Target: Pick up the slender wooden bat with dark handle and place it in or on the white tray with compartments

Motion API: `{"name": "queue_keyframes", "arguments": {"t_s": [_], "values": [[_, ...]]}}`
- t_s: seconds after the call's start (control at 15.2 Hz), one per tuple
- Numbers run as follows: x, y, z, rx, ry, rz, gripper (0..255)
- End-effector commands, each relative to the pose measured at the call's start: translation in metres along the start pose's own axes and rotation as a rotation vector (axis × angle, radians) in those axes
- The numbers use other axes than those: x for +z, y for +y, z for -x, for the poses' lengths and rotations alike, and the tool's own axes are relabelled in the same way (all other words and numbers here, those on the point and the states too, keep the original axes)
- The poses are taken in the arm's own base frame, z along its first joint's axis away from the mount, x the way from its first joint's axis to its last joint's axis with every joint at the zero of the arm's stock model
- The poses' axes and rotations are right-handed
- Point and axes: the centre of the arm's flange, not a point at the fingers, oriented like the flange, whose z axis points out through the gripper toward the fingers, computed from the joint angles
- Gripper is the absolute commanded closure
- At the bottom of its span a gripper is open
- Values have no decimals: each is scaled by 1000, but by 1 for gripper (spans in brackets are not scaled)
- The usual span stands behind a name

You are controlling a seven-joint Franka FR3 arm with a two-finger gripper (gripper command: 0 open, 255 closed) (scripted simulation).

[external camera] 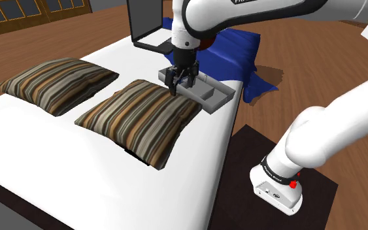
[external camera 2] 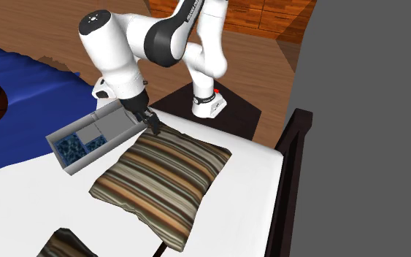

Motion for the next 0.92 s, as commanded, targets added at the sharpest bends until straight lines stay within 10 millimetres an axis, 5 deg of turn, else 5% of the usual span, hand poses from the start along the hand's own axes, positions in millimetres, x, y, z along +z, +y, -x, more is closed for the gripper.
{"name": "queue_keyframes", "arguments": {"t_s": [0.0,0.86], "values": [[8,-22,-15,-13,3,0,0],[52,-154,-114,-93,21,8,0]]}}
